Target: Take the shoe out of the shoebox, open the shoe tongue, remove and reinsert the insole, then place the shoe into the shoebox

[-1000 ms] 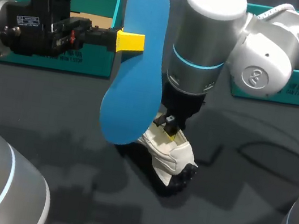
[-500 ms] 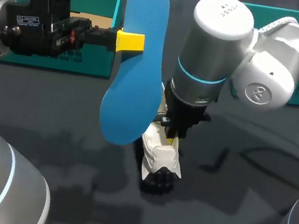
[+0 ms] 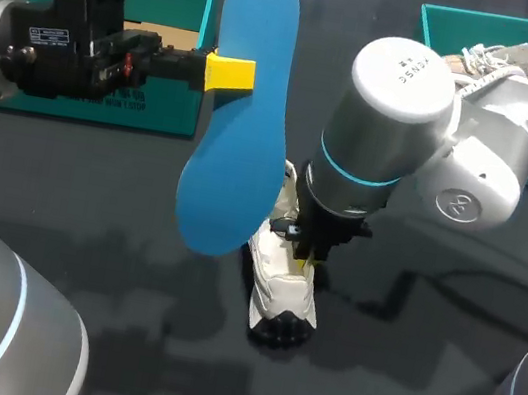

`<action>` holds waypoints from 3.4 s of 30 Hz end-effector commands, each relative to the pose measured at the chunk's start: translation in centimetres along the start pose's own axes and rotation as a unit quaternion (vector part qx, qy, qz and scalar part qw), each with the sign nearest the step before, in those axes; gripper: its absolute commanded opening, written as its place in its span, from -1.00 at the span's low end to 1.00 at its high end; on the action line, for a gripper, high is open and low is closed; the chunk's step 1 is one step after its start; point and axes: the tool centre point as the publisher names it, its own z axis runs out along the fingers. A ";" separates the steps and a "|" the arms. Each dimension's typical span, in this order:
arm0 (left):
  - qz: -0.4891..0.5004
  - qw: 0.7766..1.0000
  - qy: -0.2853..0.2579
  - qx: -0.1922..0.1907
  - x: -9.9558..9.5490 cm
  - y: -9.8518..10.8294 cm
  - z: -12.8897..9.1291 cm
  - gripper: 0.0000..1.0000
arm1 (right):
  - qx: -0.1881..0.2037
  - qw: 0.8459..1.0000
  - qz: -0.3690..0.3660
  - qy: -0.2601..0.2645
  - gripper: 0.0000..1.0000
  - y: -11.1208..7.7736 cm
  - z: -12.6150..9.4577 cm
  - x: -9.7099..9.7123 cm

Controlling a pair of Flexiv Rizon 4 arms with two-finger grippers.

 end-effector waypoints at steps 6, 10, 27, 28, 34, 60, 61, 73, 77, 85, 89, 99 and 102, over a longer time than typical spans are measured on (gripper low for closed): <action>0.000 1.000 0.000 -0.001 0.0 0.0 0.1 -1.00 | -0.002 1.000 -0.018 0.006 -1.00 0.1 0.9 -0.8; 0.000 1.000 0.000 -0.001 0.0 0.0 0.1 -1.00 | -0.006 0.999 -0.033 0.009 -1.00 0.0 1.7 -1.0; 0.000 1.000 0.000 -0.001 0.0 0.0 0.1 -1.00 | -0.023 0.996 -0.063 0.057 -0.20 -0.1 3.8 -2.0; 0.000 1.000 0.000 -0.001 0.0 0.0 0.1 -1.00 | -0.025 0.996 -0.063 0.061 0.00 -0.1 3.7 -2.1; 0.000 1.000 0.000 -0.001 0.0 0.0 0.1 -1.00 | -0.039 0.992 -0.063 0.102 1.00 0.0 0.5 -2.0; 0.000 1.000 0.000 -0.001 0.0 0.0 0.1 -1.00 | -0.022 0.910 -0.049 0.411 1.00 0.9 -11.4 -4.6; 0.000 1.000 0.000 -0.001 0.0 0.0 0.1 -1.00 | -0.024 0.897 -0.076 0.435 1.00 0.9 -12.9 -4.3; 0.000 1.000 0.000 -0.001 0.0 0.0 0.1 -1.00 | -0.003 0.874 -0.075 0.481 1.00 2.2 -12.9 -3.3; 0.000 1.000 0.000 -0.001 0.0 0.0 0.1 -1.00 | 0.011 0.862 -0.052 0.504 1.00 3.4 -14.9 -3.0; 0.000 1.000 0.000 -0.001 0.0 0.0 0.1 -1.00 | -0.014 0.841 -0.057 0.538 1.00 3.5 -17.6 -2.8; 0.000 1.000 0.000 -0.001 0.0 0.0 0.1 -1.00 | -0.014 0.841 -0.057 0.538 1.00 3.5 -17.6 -2.8; 0.015 1.000 0.007 0.002 0.1 -0.2 0.0 -1.00 | 0.018 0.816 -0.011 0.577 1.00 3.9 -19.4 -3.0; 0.044 0.999 0.012 0.008 0.2 -0.5 0.0 -1.00 | 0.014 0.810 -0.017 0.585 1.00 4.0 -20.5 -2.8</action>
